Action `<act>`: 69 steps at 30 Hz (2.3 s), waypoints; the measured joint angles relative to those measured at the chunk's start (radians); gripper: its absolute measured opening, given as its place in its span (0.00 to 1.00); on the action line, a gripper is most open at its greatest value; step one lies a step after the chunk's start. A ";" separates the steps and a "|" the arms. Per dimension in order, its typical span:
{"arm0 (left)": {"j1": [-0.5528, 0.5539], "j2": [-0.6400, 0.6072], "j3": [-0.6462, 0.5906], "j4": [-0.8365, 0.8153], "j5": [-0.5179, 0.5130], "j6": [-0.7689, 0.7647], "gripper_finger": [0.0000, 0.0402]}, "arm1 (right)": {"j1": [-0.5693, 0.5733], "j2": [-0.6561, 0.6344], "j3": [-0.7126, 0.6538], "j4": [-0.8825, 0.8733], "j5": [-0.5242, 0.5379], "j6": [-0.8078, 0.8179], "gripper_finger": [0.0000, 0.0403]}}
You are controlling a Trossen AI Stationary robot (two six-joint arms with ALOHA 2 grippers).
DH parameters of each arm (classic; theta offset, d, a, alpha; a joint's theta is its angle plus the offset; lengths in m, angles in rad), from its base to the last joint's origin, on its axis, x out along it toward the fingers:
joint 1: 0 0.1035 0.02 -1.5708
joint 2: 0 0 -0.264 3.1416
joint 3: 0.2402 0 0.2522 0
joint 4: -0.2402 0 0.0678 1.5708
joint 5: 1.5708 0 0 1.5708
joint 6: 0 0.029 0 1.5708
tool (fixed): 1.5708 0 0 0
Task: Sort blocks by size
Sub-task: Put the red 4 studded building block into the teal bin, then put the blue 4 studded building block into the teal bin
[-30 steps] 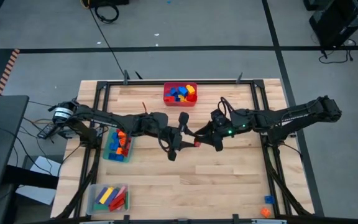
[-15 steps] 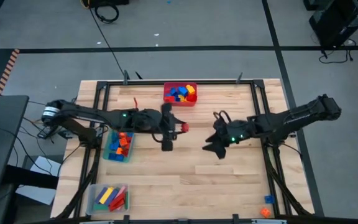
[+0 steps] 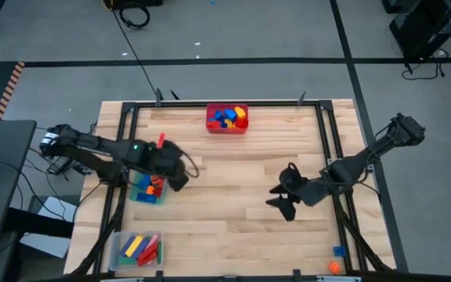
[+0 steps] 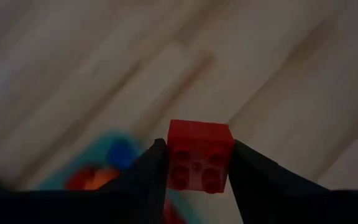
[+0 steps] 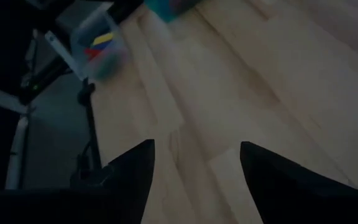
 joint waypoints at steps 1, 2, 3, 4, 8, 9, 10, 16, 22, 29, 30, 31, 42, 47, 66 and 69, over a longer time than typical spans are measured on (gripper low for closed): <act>-0.017 -0.001 -0.006 -0.035 0.015 -0.046 0.38 | 0.012 0.000 0.000 -0.001 0.002 0.000 0.62; -0.030 -0.002 -0.015 -0.059 0.039 -0.081 0.38 | 0.024 0.000 0.000 0.003 0.005 0.000 0.62; -0.047 -0.002 -0.029 -0.087 0.065 -0.113 0.38 | 0.034 0.000 0.000 0.006 0.005 0.000 0.61; -0.062 -0.006 -0.046 -0.110 0.092 -0.148 0.38 | 0.045 0.000 0.000 0.004 0.005 0.000 0.61; -0.118 -0.059 -0.123 -0.115 0.147 -0.289 0.38 | 0.076 0.000 0.000 0.005 0.007 0.000 0.61; -0.129 -0.075 -0.146 -0.116 0.160 -0.327 0.38 | 0.083 0.000 0.000 0.005 0.009 0.000 0.61; -0.137 -0.093 -0.168 -0.114 0.164 -0.361 0.38 | 0.091 0.000 0.000 0.005 0.009 0.000 0.61; -0.148 -0.229 -0.319 -0.042 0.200 -0.534 0.38 | 0.129 0.000 0.000 0.005 0.010 -0.001 0.61; -0.148 -0.284 -0.437 0.036 0.210 -0.640 0.39 | 0.170 0.000 0.000 0.005 0.041 0.016 0.60; -0.147 -0.286 -0.445 0.062 0.210 -0.681 0.47 | 0.216 0.000 0.000 0.005 0.048 0.018 0.60; -0.147 -0.286 -0.445 0.063 0.210 -0.688 0.49 | 0.222 0.001 0.000 0.005 0.057 0.018 0.60; -0.147 -0.286 -0.445 0.063 0.210 -0.692 0.51 | 0.226 0.001 0.000 0.005 0.063 0.019 0.60; -0.147 -0.286 -0.445 0.059 0.210 -0.693 0.59 | 0.241 0.001 0.000 0.005 0.083 0.016 0.59; -0.147 -0.286 -0.430 0.058 0.176 -0.675 0.59 | 0.238 0.001 0.000 0.004 0.076 -0.058 0.61; -0.147 -0.285 -0.367 0.072 -0.079 -0.637 0.59 | 0.147 0.366 0.303 -0.633 -0.424 0.079 0.61; -0.147 -0.285 -0.367 0.072 -0.079 -0.637 0.59 | 0.150 0.479 0.391 -0.771 -0.543 0.129 0.61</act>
